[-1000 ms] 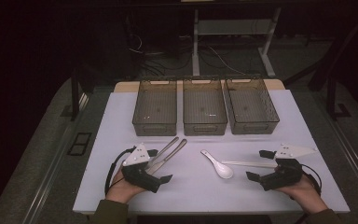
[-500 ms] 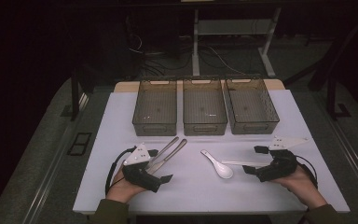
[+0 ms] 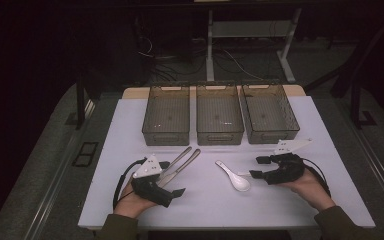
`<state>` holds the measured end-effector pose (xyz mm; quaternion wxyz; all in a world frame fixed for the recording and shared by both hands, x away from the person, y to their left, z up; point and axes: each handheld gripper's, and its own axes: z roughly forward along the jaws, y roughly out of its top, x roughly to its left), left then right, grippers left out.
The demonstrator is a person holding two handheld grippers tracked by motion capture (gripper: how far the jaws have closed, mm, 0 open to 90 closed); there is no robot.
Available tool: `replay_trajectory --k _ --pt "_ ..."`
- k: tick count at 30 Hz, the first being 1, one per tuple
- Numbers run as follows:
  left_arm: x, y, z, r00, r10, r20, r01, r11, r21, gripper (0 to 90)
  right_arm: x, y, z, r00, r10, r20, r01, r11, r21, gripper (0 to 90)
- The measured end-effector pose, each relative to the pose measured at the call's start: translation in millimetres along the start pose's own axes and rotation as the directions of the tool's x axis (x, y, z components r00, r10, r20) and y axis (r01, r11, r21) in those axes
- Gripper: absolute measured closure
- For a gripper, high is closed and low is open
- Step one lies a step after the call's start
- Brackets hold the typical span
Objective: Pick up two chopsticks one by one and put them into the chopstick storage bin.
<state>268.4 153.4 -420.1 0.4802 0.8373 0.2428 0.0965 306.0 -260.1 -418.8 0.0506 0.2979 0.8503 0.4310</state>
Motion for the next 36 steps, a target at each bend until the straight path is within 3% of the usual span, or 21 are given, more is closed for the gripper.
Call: replay_trajectory --k 16,26,36 --pt "0.0 -0.1 0.9 1.0 -0.005 -0.003 0.005 1.0 -0.002 0.0 -5.2 7.3 33.8 0.9971 -0.07 -0.031 0.073 0.9917 0.106 67.4" --pt "-0.1 -0.3 1.3 1.0 -0.005 -0.002 0.005 1.0 0.003 0.0 -4.5 6.0 43.9 0.9931 -0.113 -0.033 0.116 0.9796 0.164 74.2" --pt "0.1 -0.3 0.3 1.0 -0.001 -0.001 0.001 1.0 0.003 0.0 -3.3 4.7 46.7 0.9907 -0.133 -0.029 0.136 0.9727 0.188 78.4"
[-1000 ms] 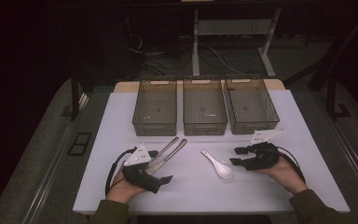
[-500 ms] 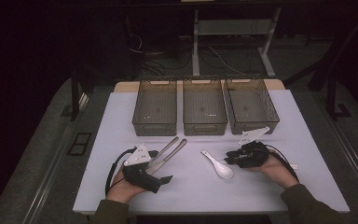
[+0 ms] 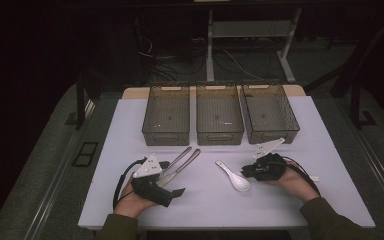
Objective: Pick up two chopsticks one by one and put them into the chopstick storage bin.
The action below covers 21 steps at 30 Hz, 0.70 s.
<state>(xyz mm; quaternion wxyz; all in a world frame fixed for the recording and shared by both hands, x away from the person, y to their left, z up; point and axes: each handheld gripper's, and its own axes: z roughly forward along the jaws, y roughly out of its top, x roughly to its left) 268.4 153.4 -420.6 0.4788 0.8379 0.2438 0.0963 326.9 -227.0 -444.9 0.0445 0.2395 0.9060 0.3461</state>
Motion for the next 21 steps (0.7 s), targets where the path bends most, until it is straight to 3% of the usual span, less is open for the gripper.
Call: replay_trajectory --k 9,21 --pt "-0.1 0.0 1.0 1.0 -0.001 0.0 0.001 1.0 0.001 0.0 -1.0 0.6 0.2 1.0 -0.01 0.0 0.01 1.0 0.001 78.7" --pt "-0.1 -0.3 0.2 1.0 -0.002 0.001 0.002 1.0 0.001 0.0 -20.0 9.7 6.7 0.9977 0.012 0.066 -0.011 0.9999 -0.009 79.6"
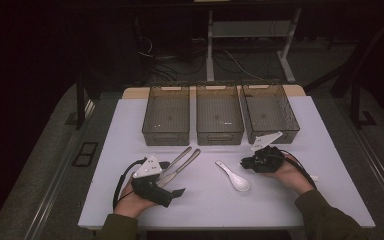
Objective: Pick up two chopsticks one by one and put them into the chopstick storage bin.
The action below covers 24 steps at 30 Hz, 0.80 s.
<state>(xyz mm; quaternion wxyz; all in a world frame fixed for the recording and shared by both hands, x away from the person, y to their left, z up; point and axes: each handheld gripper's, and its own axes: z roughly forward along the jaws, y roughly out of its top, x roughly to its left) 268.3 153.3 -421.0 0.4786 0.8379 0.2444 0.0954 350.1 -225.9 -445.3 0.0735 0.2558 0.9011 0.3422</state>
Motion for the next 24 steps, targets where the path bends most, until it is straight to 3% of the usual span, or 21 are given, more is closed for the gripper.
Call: replay_trajectory --k 3,11,13,15,19,24 --pt "-0.2 0.1 0.1 1.0 -0.001 0.001 0.001 1.0 -0.001 0.0 -5.9 2.6 1.6 0.9997 -0.001 0.025 0.001 1.0 0.004 79.8" --pt "-0.1 0.1 -0.2 1.0 0.001 0.0 -0.001 1.0 0.001 0.0 -14.3 3.8 3.9 0.9992 0.021 0.034 -0.021 0.9998 -0.007 79.8" --pt "-0.7 0.2 0.0 1.0 0.0 0.0 0.0 1.0 -0.001 0.0 -14.0 3.7 3.5 0.9991 0.025 0.036 -0.025 0.9997 -0.009 71.3" --pt "-1.0 0.2 0.1 1.0 0.003 0.001 -0.003 1.0 -0.004 0.0 -14.5 3.4 2.6 0.9991 0.027 0.032 -0.027 0.9995 -0.015 70.0" --pt "-0.6 0.2 -0.7 1.0 0.003 0.002 -0.003 1.0 -0.001 0.0 -13.0 3.0 -16.3 0.999 0.038 0.022 -0.036 0.9973 -0.064 67.2" --pt "-1.4 0.2 -0.9 1.0 0.002 0.001 -0.002 1.0 -0.006 0.0 -8.4 -6.4 -40.0 0.9991 0.03 0.03 -0.028 0.9971 -0.071 67.6"
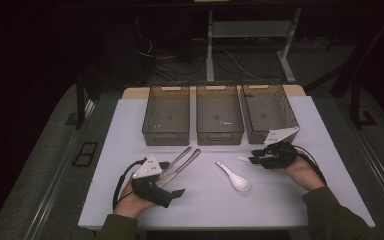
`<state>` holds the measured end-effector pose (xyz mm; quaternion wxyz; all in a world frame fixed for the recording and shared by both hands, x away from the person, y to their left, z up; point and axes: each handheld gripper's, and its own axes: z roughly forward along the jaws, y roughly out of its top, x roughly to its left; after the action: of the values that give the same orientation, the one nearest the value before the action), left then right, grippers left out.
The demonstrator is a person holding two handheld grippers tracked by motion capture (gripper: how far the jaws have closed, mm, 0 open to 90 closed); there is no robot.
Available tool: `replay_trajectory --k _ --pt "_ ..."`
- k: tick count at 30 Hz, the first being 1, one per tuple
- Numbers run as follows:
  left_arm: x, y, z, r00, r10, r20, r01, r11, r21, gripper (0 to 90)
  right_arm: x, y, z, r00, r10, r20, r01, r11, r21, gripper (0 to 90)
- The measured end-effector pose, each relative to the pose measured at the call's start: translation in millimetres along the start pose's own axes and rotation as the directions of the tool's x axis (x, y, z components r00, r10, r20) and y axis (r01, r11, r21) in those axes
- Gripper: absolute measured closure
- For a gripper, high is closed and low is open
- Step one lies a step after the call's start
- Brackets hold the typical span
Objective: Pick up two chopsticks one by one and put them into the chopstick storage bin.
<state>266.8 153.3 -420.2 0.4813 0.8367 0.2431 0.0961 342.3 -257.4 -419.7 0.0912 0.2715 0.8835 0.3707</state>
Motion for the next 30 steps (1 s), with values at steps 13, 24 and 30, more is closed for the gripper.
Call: replay_trajectory --k 13,24,30 --pt "-0.2 -0.5 1.1 1.0 -0.001 0.006 0.001 1.0 0.009 0.0 -7.0 -45.2 -47.9 0.9976 0.031 0.062 -0.033 0.999 0.031 72.6" --pt "-0.1 -0.7 1.7 1.0 -0.003 0.007 0.003 1.0 0.006 0.0 -17.3 -69.8 -54.8 0.9933 0.053 0.102 -0.062 0.9939 0.091 79.2" --pt "0.0 -0.6 1.3 1.0 -0.002 0.008 0.001 1.0 0.009 0.0 -17.9 -70.9 -50.5 0.9941 0.031 0.104 -0.043 0.9919 0.119 81.3"
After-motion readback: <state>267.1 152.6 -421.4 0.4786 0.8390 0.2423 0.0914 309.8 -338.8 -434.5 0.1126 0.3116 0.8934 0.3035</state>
